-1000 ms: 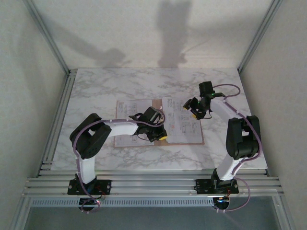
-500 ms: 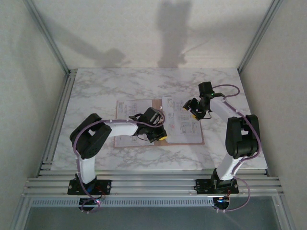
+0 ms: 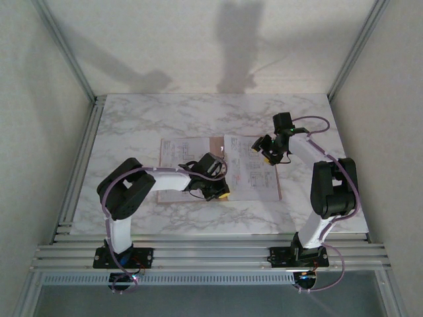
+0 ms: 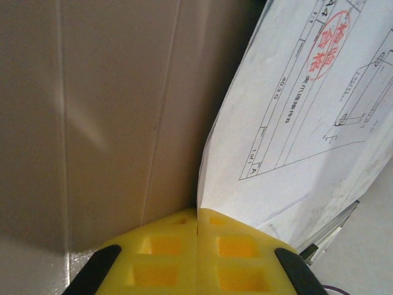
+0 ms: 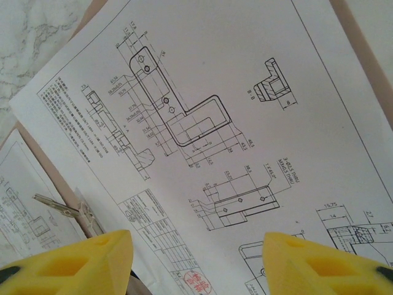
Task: Put the files into the folder
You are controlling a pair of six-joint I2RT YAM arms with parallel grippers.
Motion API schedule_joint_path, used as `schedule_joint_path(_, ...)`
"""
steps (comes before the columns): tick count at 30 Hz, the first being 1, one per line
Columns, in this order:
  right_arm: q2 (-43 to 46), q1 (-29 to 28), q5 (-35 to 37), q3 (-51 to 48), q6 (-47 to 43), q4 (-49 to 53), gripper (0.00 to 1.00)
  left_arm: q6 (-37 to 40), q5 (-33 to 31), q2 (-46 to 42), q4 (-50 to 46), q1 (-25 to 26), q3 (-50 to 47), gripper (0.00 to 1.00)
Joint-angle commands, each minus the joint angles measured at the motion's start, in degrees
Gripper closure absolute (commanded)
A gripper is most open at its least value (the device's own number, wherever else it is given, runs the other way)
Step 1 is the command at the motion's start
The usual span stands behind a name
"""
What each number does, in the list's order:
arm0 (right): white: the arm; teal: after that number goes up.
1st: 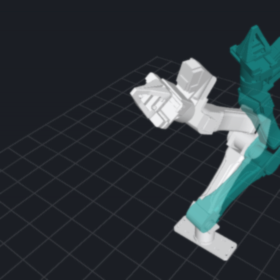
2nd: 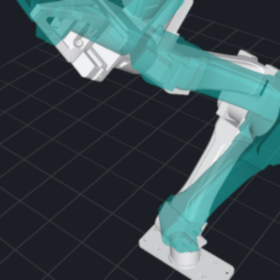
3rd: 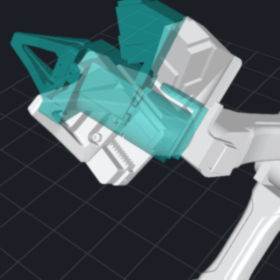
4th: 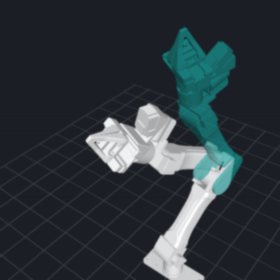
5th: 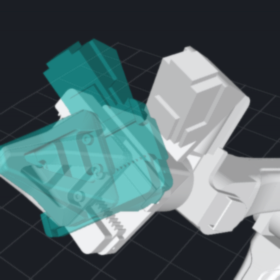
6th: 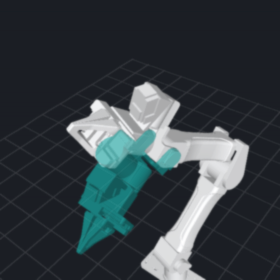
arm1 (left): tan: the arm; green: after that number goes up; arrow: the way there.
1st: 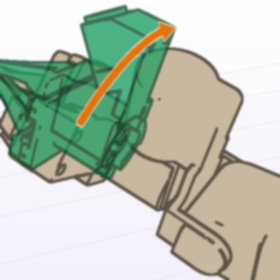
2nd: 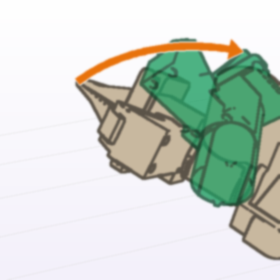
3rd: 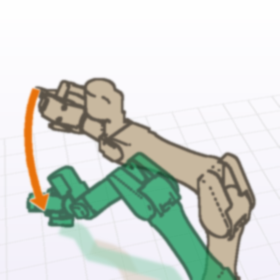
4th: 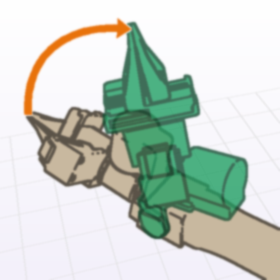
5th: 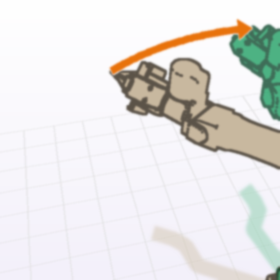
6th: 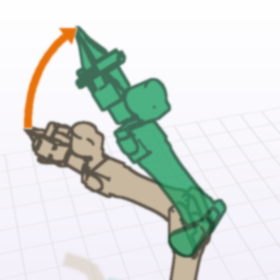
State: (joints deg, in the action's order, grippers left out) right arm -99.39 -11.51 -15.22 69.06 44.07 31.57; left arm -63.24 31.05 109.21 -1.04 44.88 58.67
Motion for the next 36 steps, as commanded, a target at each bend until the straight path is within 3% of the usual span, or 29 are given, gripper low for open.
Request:
schedule_joint_path(1,0.4,-0.4,-0.6,0.7,-1.0,1.2,0.42,-0.6,-2.0,-1.3,0.0,0.4,-0.1,1.0)
schedule_joint_path(16,1.9,-0.4,-0.9,-0.5,-1.3,1.0,0.42,-0.1,-3.4,0.3,-1.1,0.4,3.6,1.0)
schedule_joint_path(36,2.8,-0.5,-0.8,-1.8,-1.3,1.1,0.42,-1.5,-3.7,-1.6,0.6,1.0,-0.1,1.0)
